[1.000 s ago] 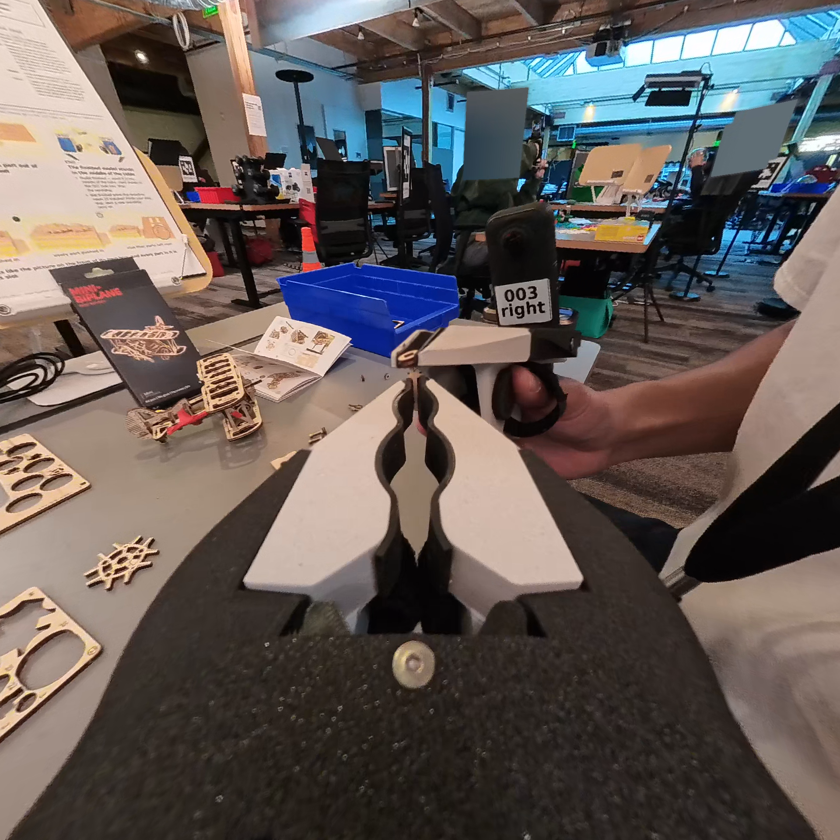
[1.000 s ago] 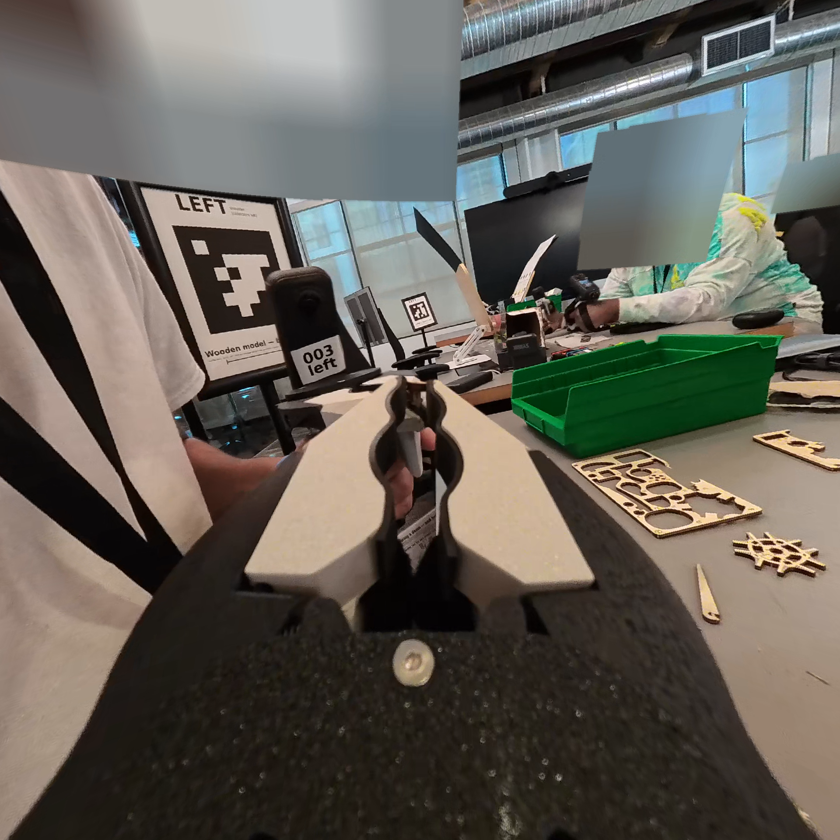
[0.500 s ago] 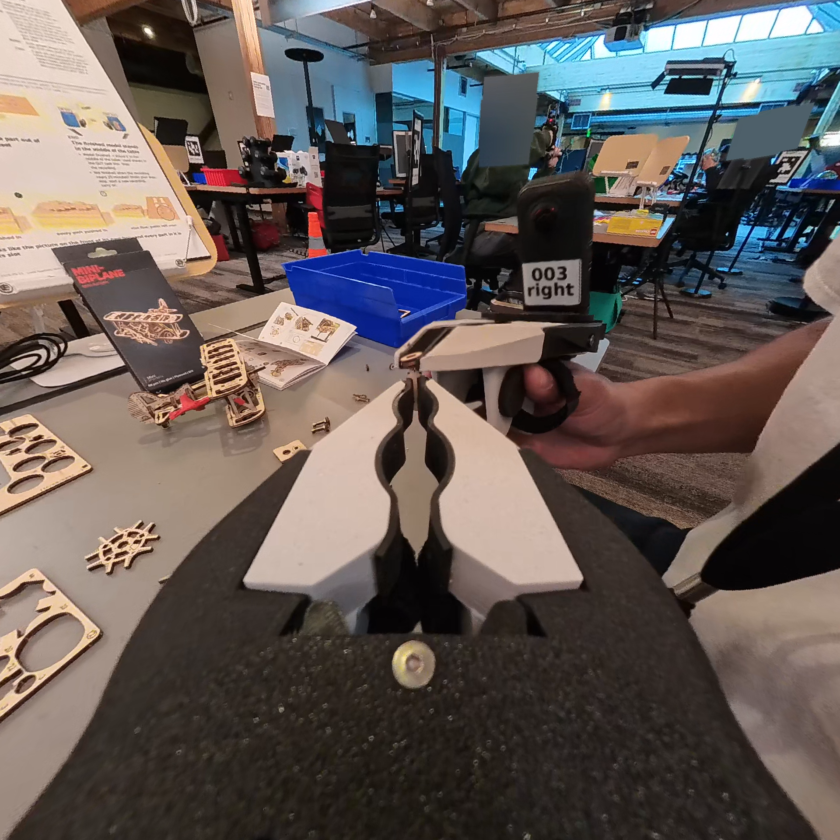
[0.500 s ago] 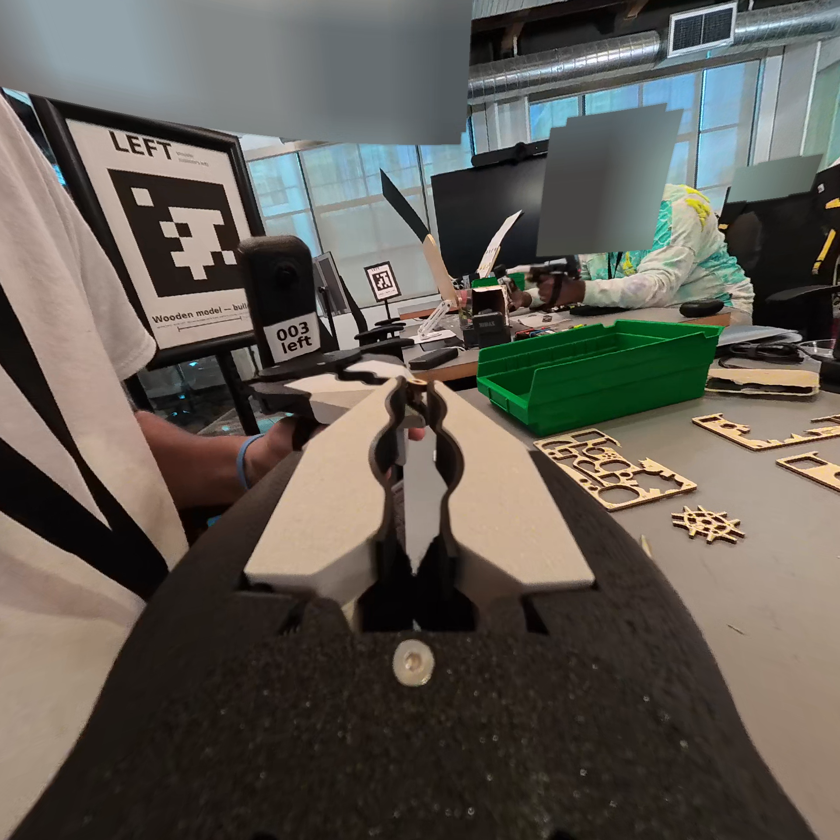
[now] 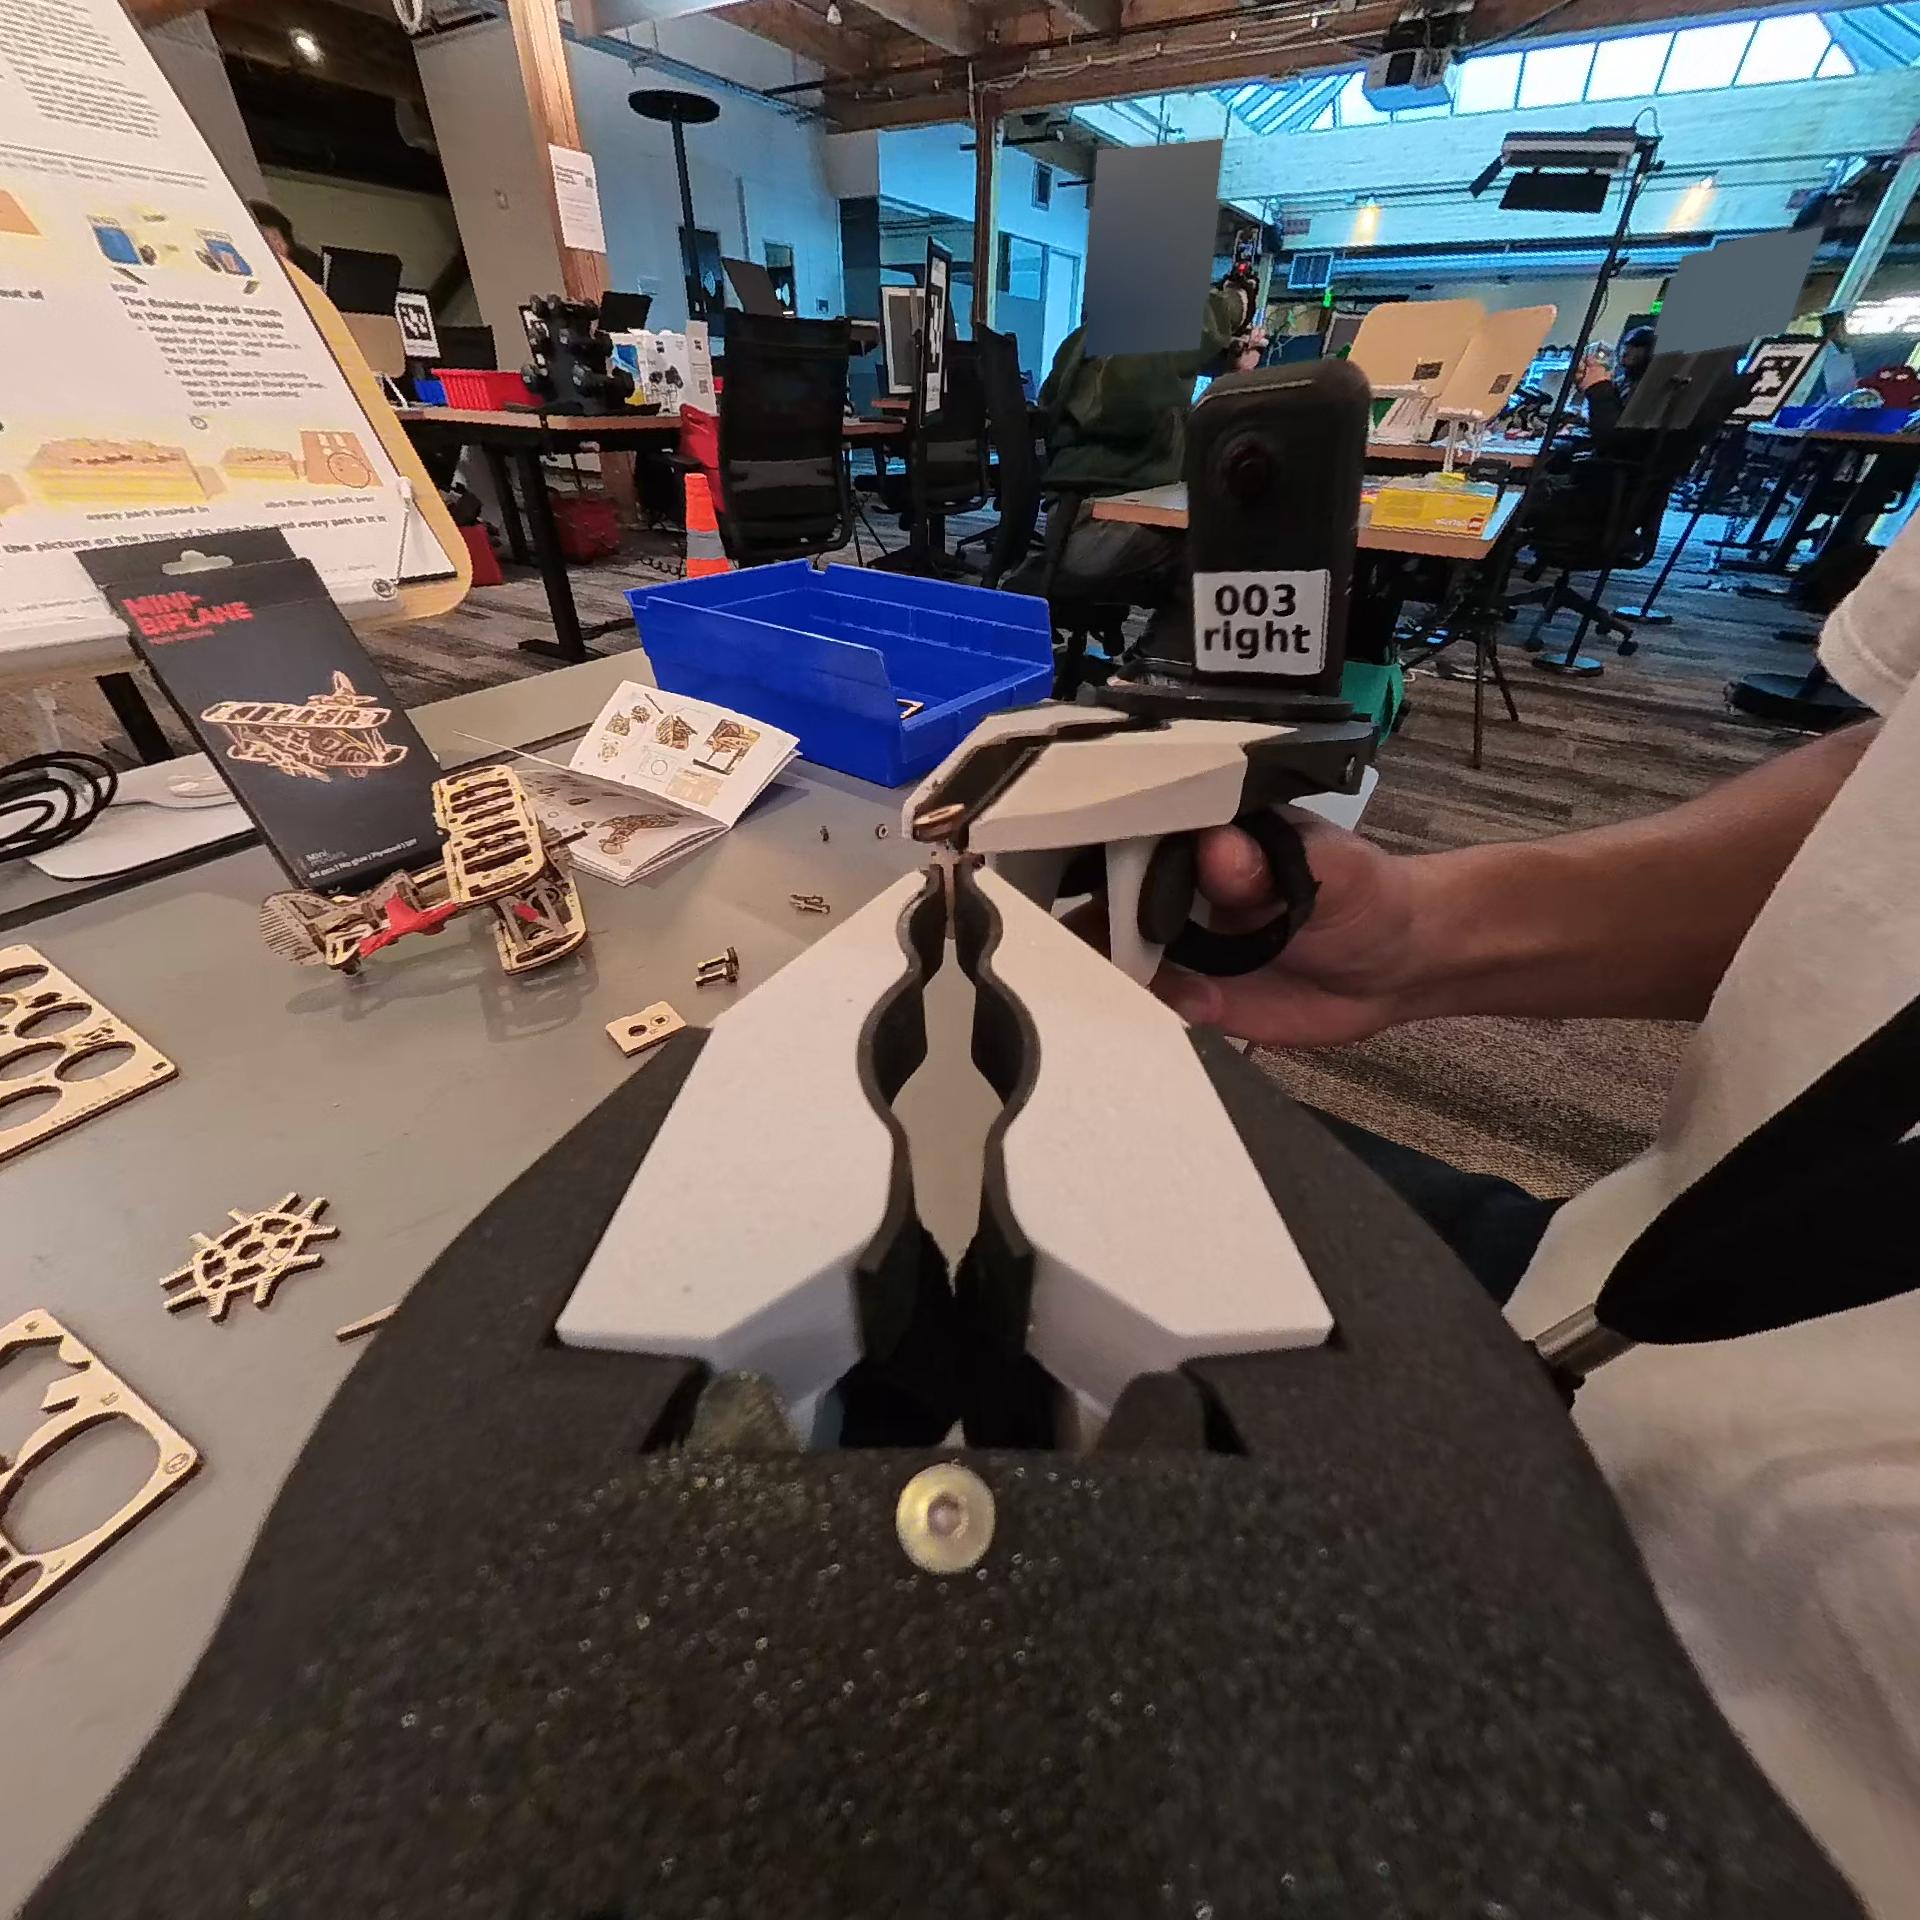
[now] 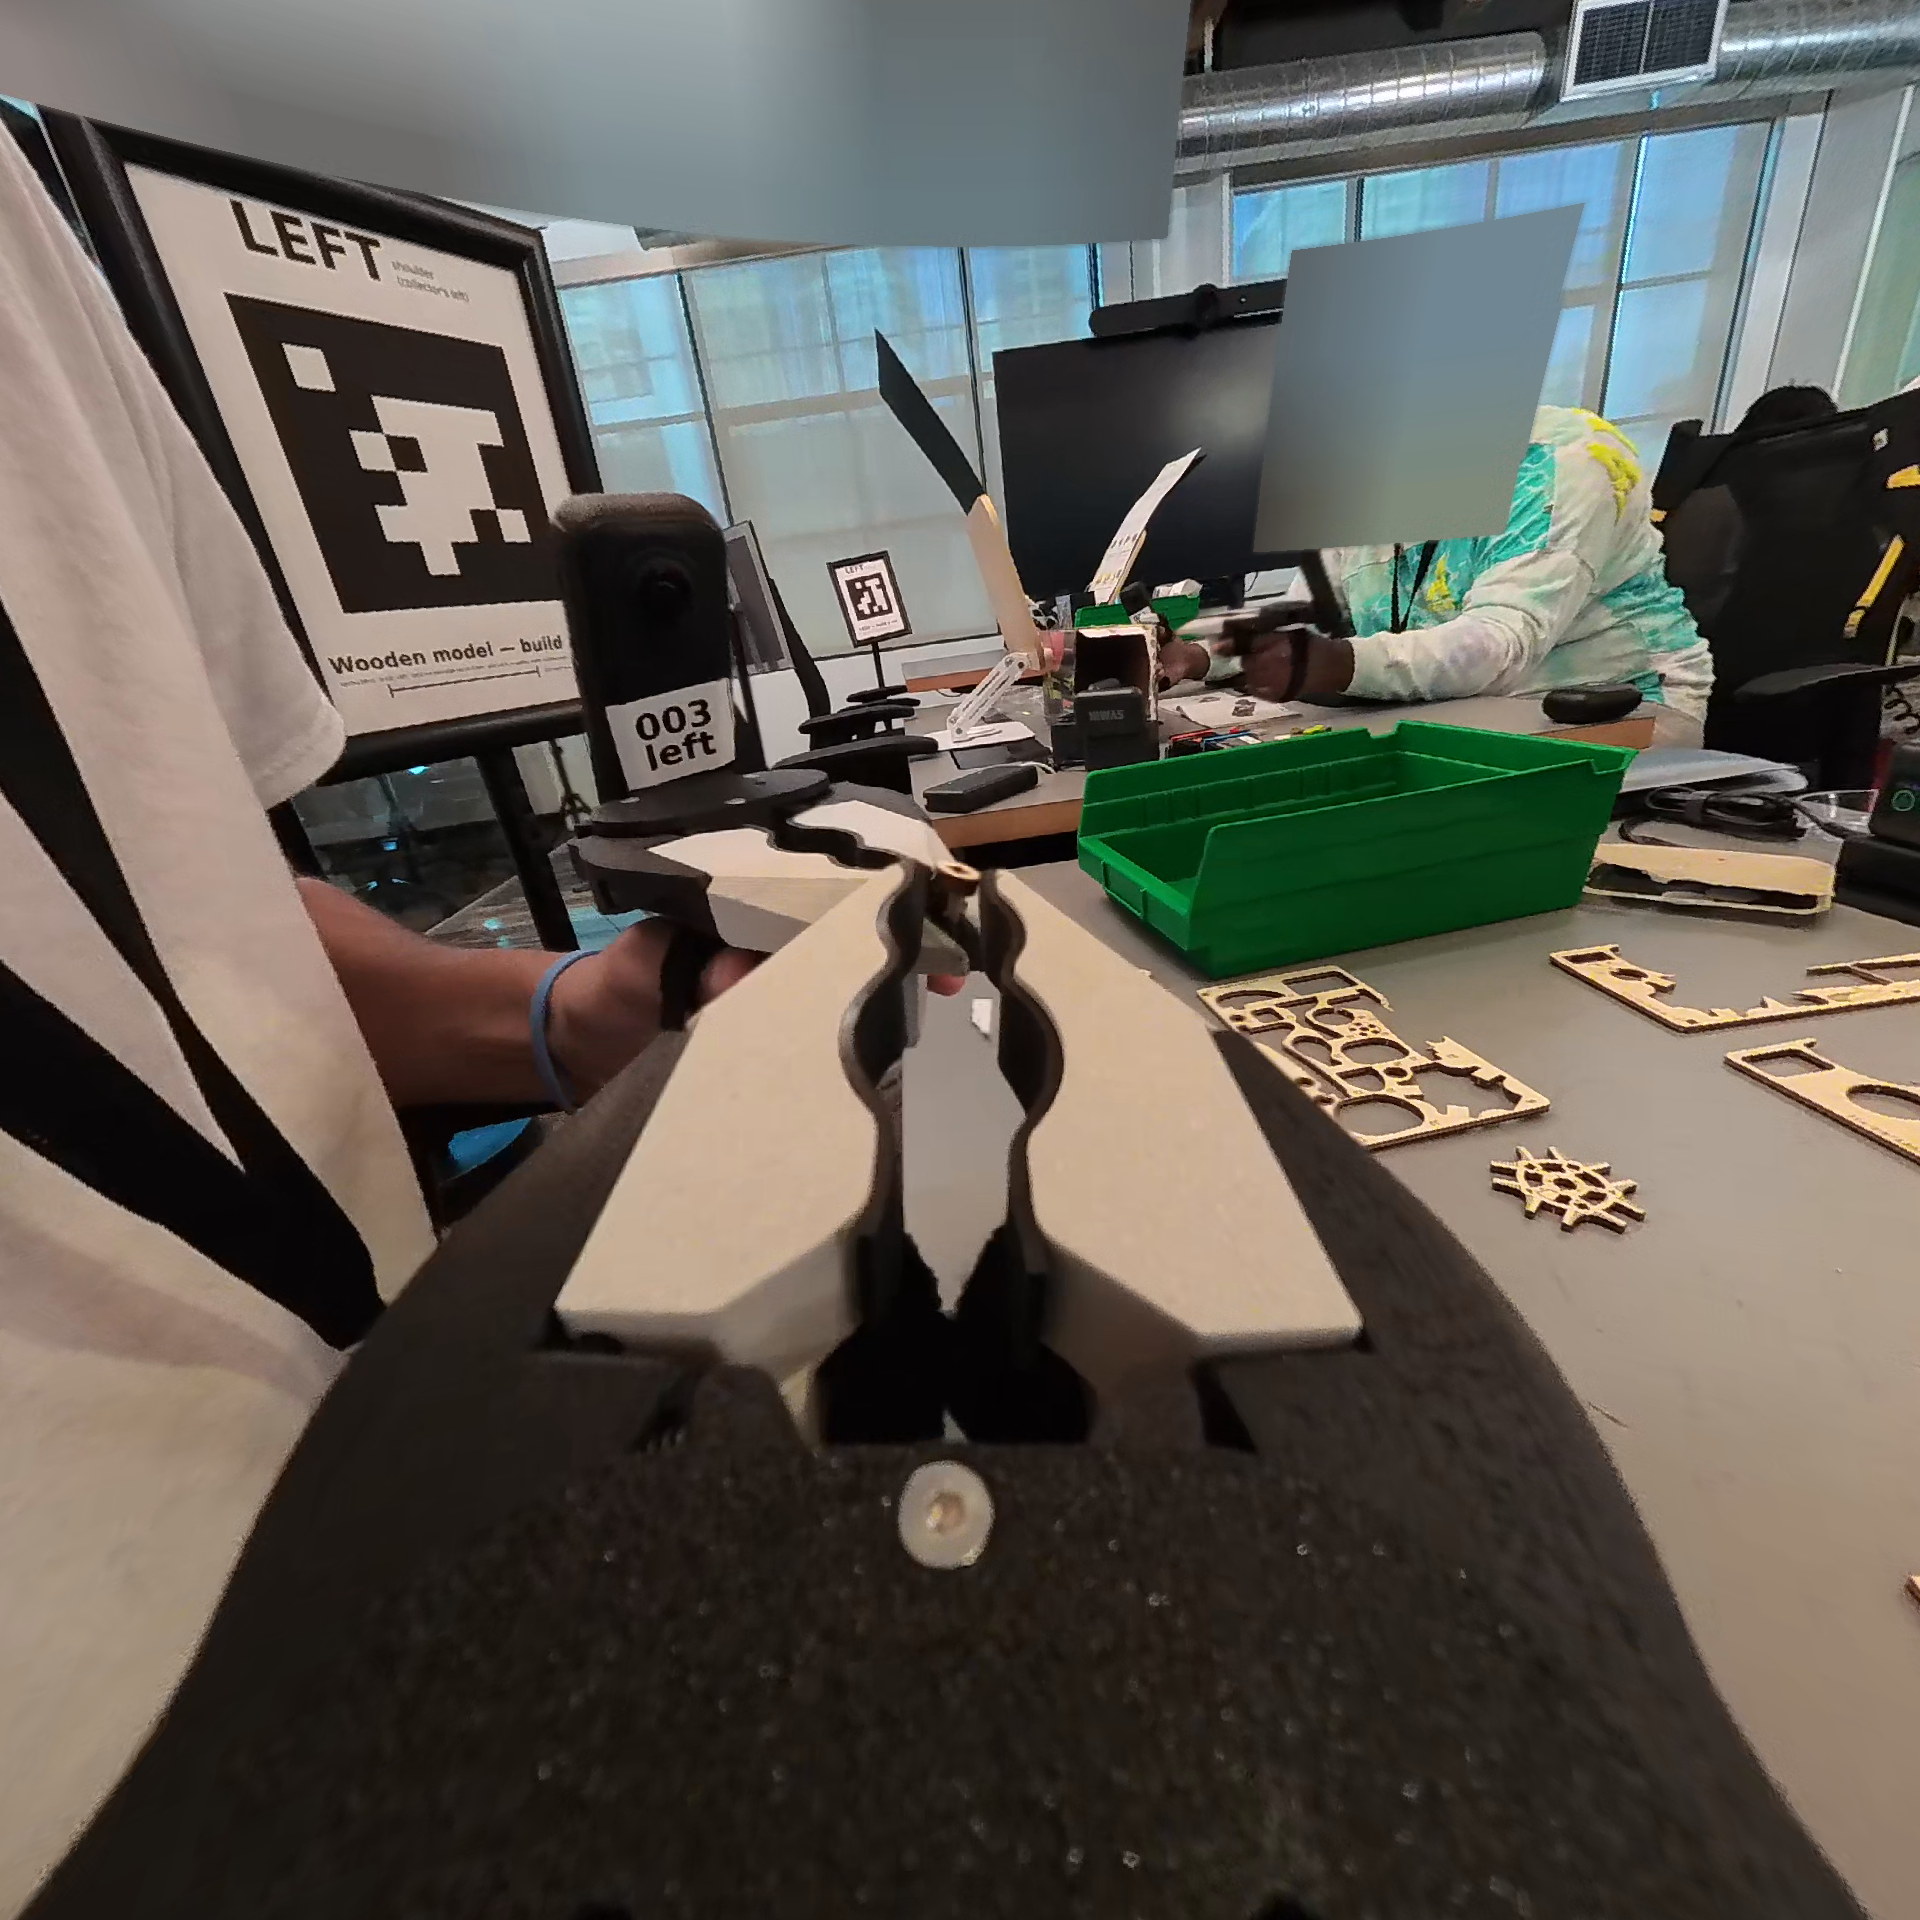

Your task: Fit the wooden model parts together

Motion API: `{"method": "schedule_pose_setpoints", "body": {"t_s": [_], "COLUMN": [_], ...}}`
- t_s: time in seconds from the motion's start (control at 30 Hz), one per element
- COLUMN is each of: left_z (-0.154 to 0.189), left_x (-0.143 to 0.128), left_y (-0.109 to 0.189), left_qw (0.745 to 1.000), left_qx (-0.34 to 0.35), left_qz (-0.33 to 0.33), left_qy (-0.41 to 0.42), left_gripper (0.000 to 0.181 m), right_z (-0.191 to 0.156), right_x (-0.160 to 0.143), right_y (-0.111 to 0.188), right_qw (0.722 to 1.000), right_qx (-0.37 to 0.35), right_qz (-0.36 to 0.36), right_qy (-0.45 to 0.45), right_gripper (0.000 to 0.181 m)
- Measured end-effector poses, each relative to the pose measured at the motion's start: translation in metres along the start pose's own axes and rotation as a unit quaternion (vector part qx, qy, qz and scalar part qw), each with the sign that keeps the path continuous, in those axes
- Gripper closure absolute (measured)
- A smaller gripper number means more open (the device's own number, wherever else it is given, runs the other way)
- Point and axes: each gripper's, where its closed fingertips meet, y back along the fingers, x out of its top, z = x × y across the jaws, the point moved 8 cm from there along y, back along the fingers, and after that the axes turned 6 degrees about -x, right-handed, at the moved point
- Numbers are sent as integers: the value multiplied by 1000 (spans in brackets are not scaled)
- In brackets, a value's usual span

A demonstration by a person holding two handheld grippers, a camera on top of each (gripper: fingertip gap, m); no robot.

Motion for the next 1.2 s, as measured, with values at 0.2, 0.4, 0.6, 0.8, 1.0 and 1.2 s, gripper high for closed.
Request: {"method": "schedule_pose_setpoints", "body": {"t_s": [0.2, 0.4, 0.6, 0.8, 1.0, 1.2], "left_z": [-1, -1, 0, 2, 13, 17], "left_x": [0, -1, -2, -2, -5, -6], "left_y": [0, 0, 0, 2, -1, -2], "left_qw": [1000, 1000, 1000, 998, 992, 989], "left_qx": [0, -3, 2, 11, 4, 1], "left_qz": [0, -3, -7, -16, -39, -47], "left_qy": [3, 4, -8, -56, -122, -139], "left_gripper": [181, 181, 181, 181, 181, 181], "right_z": [0, 0, 1, 22, 23, 28], "right_x": [1, 3, 9, 2, -14, -24], "right_y": [1, 2, 6, 9, 11, 10], "right_qw": [1000, 1000, 1000, 966, 826, 769], "right_qx": [0, -1, 13, 58, 208, 190], "right_qz": [-2, 1, 21, -124, -149, -169], "right_qy": [3, 9, -17, -218, -502, -587], "right_gripper": [172, 172, 168, 148, 127, 120]}}
